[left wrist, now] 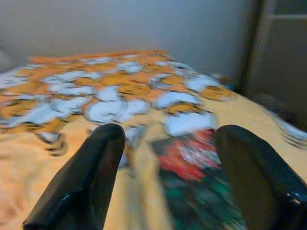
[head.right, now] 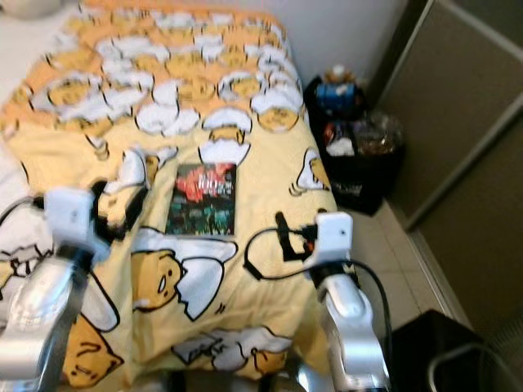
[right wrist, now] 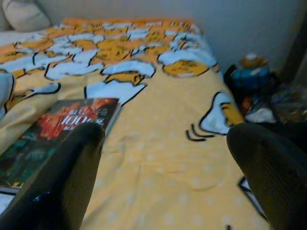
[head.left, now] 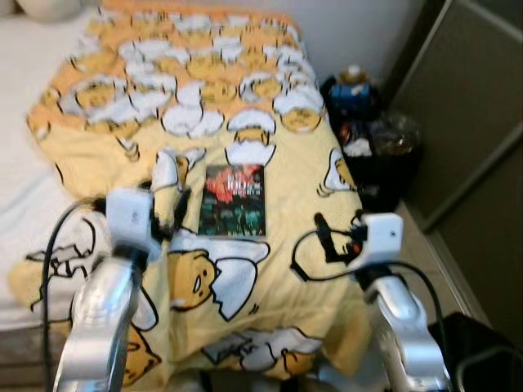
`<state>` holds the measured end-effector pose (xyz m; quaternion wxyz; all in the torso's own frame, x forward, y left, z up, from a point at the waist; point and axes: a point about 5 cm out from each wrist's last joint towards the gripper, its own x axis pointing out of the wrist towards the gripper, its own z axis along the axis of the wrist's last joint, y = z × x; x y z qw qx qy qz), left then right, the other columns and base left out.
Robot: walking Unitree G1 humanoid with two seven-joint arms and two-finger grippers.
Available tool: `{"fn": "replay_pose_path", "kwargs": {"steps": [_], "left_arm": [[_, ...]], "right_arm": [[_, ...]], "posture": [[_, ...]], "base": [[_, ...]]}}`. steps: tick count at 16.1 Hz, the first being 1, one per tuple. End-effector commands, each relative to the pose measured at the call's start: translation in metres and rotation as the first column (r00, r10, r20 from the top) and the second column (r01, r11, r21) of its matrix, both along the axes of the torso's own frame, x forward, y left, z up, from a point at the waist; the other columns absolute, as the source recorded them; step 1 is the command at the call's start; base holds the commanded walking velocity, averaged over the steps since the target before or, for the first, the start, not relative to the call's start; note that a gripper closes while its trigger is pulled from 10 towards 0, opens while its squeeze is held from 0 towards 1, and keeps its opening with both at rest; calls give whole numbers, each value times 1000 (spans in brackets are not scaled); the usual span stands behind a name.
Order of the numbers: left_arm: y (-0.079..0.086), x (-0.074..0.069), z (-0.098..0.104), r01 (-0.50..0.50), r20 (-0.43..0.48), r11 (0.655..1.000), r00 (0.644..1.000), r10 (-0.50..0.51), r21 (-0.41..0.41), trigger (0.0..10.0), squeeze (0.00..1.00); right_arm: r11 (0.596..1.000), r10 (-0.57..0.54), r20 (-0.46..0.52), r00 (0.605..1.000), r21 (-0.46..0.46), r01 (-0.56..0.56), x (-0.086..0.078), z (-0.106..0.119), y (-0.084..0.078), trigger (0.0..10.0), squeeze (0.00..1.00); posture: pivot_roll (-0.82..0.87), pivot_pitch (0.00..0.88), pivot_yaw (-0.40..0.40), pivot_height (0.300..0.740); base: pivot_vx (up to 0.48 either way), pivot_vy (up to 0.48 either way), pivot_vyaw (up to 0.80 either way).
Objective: Clean up the room
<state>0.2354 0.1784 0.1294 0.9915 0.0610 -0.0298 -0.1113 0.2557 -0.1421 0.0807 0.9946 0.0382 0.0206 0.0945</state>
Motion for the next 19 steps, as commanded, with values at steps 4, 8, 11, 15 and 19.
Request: {"fn": "replay_pose_path", "kwargs": {"steps": [4, 8, 11, 15, 19], "left_arm": [[-3, 1, -3, -50, -1, 999, 999, 50, -1, 10000, 1000], [13, 15, -7, -149, -48, 989, 988, 148, -21, 10000, 1000], [10, 39, -20, -151, -134, 988, 980, 148, -12, 10000, 0], [-13, 57, -16, -13, -126, 1000, 992, 11, -9, 10000, 0], [-24, 67, -16, 31, -144, 997, 989, -40, -64, 10000, 0]], "right_arm": [[999, -46, 26, 999, -14, 46, 6, -5, -3, 10000, 0], [1000, -23, 71, 997, 4, 22, 16, 5, 12, 10000, 0], [996, -87, 82, 993, -18, 88, 25, 0, -3, 10000, 0], [989, -148, 85, 985, 3, 148, 15, -4, -6, 10000, 0], [982, -186, 56, 981, -13, 187, 8, -14, -8, 10000, 0]], "posture": [[44, 0, -49, 740], [28, 0, -36, 740], [-6, 0, 8, 740], [-45, 0, 70, 740], [-71, 0, 86, 740]], "base": [[0, 0, 0], [0, 0, 0], [0, 0, 0], [0, 0, 0], [65, 101, -705]]}}
